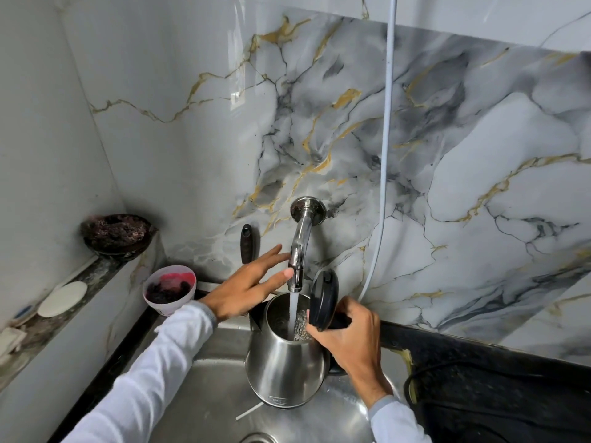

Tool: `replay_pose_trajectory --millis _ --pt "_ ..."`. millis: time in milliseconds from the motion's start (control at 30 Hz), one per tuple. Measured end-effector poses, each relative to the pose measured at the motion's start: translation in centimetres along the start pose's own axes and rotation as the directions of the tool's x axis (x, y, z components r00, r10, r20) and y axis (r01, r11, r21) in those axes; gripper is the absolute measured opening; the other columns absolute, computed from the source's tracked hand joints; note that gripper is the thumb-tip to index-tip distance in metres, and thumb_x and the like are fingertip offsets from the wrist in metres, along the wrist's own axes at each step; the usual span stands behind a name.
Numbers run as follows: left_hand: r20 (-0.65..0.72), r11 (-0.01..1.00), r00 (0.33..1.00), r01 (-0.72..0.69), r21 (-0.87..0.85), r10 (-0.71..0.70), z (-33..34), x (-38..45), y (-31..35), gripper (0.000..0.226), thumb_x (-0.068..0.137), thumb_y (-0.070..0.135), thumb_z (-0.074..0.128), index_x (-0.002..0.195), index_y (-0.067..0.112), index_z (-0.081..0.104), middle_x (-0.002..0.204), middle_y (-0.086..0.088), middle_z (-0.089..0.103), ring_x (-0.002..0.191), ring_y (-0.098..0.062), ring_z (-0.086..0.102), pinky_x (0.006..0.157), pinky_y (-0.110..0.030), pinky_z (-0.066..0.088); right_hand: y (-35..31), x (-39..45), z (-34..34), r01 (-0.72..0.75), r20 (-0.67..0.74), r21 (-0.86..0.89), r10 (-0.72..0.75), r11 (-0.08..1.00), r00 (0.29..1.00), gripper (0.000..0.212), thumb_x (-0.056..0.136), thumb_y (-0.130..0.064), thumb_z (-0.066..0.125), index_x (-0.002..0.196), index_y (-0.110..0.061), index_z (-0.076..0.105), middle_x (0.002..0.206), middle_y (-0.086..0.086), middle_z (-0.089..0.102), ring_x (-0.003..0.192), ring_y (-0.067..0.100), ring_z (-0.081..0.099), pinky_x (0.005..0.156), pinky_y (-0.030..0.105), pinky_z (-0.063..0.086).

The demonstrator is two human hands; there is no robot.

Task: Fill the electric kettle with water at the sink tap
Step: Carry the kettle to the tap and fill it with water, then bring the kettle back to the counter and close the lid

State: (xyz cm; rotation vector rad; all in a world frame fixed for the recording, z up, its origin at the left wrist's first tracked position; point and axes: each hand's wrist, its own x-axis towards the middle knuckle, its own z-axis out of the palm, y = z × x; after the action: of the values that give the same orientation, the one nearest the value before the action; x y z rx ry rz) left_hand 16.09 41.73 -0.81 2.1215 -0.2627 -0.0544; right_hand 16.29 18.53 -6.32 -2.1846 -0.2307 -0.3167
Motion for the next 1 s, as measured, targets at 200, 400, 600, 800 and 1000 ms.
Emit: replay_pose_trajectory --millis 200,400,600,800,1000 --pt "0.035 0.974 0.992 -0.116 -0.195 0.125 0.7 1.5 0.0 0.024 0.098 0.035 0.059 0.114 0.020 0.067 0.146 0.001 0.054 0.138 -0.009 0.044 0.119 -0.049 0.034 0.0 0.2 -0.4 0.004 -0.008 -0.005 -0.004 1.000 1.000 0.052 0.051 -0.059 0.081 0.070 -0.012 0.073 0.070 -0.002 0.081 0.068 0.020 0.077 0.067 0.050 0.065" --pt "-0.314 0.967 0.937 -0.077 0.244 0.153 2.4 1.5 1.2 0.043 0.087 0.054 0.068 0.080 0.014 0.052 0.084 -0.002 0.060 0.080 -0.020 0.058 0.075 -0.044 0.052 0.0 0.1 -0.5 0.021 -0.020 -0.017 -0.022 1.000 1.000 0.052 0.052 -0.058 0.082 0.071 -0.011 0.074 0.069 0.002 0.080 0.067 0.022 0.076 0.065 0.050 0.064" --pt "-0.514 0.838 0.839 0.141 0.527 0.182 4.0 -2.0 3.6 0.063 0.095 0.067 0.041 0.106 0.009 0.062 0.110 -0.009 0.067 0.107 -0.027 0.058 0.097 -0.042 0.049 0.0 -0.6 -1.3 0.046 -0.028 -0.040 -0.047 0.998 0.999 0.055 0.051 -0.061 0.080 0.068 -0.010 0.072 0.067 0.001 0.080 0.065 0.024 0.075 0.064 0.049 0.063" --pt "-0.220 0.763 0.973 0.087 0.640 0.074 7.0 -9.4 5.0 0.108 0.084 0.083 0.016 0.155 0.003 0.008 0.166 -0.017 0.010 0.154 -0.023 0.003 0.127 -0.037 0.005 0.2 -2.7 -5.2 0.045 -0.068 -0.048 -0.048 0.998 0.997 0.055 0.048 -0.064 0.078 0.065 -0.012 0.070 0.064 -0.001 0.078 0.062 0.022 0.074 0.061 0.044 0.062" --pt "-0.070 0.560 0.989 -0.014 0.829 0.129 12.1 -11.2 7.6 0.116 0.082 0.088 0.026 0.154 -0.001 0.008 0.165 -0.020 0.004 0.153 -0.030 -0.002 0.127 -0.047 0.012 1.0 -5.0 -11.4 0.055 -0.133 -0.086 -0.066 0.995 0.989 0.060 0.046 -0.065 0.079 0.062 -0.010 0.062 0.058 0.003 0.072 0.056 0.029 0.068 0.056 0.044 0.059"
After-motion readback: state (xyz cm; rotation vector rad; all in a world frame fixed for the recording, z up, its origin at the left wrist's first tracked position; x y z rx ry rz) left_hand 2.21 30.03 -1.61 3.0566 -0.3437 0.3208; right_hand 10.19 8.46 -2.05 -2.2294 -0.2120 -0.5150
